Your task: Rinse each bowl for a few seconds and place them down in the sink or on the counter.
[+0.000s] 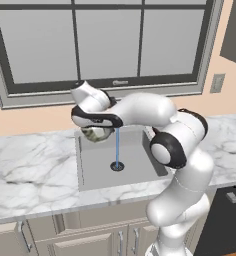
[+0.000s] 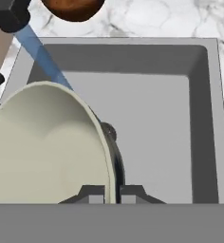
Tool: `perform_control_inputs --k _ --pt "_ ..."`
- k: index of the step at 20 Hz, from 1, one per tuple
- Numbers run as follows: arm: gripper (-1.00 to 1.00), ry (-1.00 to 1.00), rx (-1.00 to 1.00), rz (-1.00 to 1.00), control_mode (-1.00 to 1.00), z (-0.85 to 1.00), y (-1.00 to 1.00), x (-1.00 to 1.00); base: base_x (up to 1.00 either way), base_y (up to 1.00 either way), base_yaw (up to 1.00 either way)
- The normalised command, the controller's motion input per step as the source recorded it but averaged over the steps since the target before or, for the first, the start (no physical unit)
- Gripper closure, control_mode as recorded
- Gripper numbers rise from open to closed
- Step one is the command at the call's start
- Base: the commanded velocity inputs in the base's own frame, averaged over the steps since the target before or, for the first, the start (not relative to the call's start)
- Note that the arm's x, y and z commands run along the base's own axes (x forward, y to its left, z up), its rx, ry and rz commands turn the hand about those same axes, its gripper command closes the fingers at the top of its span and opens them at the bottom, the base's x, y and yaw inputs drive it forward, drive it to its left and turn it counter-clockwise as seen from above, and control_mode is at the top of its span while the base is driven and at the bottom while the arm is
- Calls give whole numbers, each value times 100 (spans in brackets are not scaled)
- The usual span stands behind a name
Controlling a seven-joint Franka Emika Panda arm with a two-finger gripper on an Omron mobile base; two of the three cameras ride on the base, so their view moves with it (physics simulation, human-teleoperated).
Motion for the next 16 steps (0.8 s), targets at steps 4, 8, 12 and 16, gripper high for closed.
perform_control_inputs --k 4,8,12,16 --pt "100 -9 -1 -40 -100 -43 0 -22 0 0 0" --pt "100 -11 -1 -28 -100 -41 3 -31 0 0 0" --pt "100 -5 -1 -16 -100 -32 2 10 0 0 0" --pt "100 -3 0 -15 -100 -54 -2 23 0 0 0"
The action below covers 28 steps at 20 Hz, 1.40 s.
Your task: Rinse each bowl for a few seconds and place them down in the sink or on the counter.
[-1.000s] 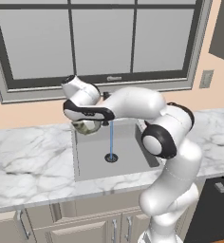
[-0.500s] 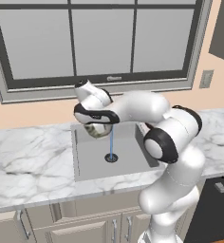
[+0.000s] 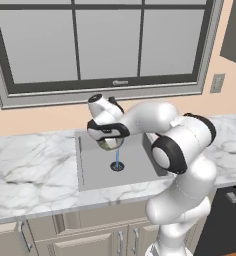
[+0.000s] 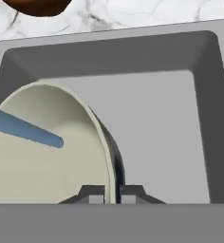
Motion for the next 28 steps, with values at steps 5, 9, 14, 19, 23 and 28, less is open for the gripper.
perform_control_inputs --k 5,9,14,19,23,28 --pt "100 -5 0 -16 -100 -63 -6 30 0 0 0" --pt "100 -16 -3 -13 -100 -14 11 6 0 0 0" --pt "100 -29 -13 -13 -100 14 37 -14 0 0 0" --pt "100 -27 -8 -11 -100 16 52 -28 0 0 0" --pt "100 -13 1 -7 -100 21 54 -19 0 0 0" --pt "100 -6 4 -4 -100 26 54 -9 0 0 0"
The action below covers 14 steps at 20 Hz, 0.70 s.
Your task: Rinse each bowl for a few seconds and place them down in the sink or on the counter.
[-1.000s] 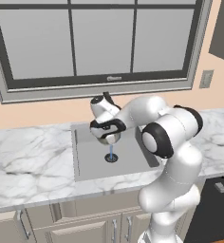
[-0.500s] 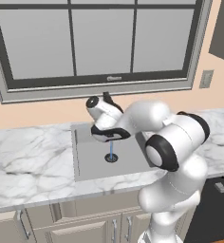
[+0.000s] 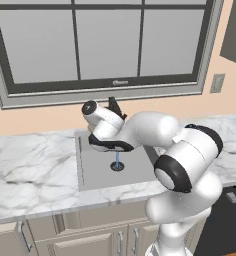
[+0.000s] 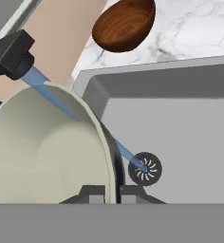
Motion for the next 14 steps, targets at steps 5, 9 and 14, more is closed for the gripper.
perform_control_inputs --k 5,9,14 --pt "100 -4 6 -2 -100 21 54 -10 0 0 0" --pt "100 -5 4 -1 -100 7 42 -7 0 0 0" --pt "100 -2 6 0 -100 0 41 -14 0 0 0"
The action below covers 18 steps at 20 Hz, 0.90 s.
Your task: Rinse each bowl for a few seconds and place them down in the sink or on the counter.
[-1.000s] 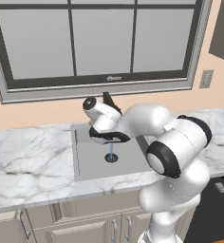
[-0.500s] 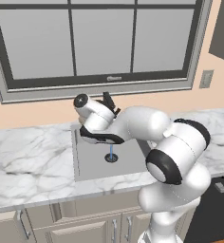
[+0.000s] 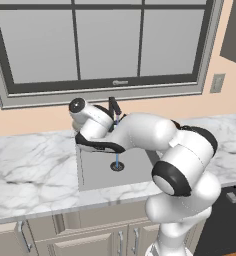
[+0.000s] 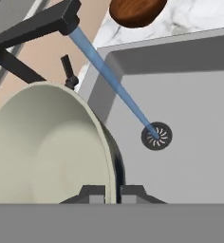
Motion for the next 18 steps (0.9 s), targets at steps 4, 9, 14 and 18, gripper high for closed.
perform_control_inputs --k 4,9,14,18 --pt "100 1 9 1 -100 -3 51 -13 0 0 0" --pt "100 6 13 6 -100 -1 45 -13 0 0 0" --pt "100 6 7 6 -100 -6 47 -10 0 0 0" --pt "100 2 1 1 -100 -16 42 -10 0 0 0"
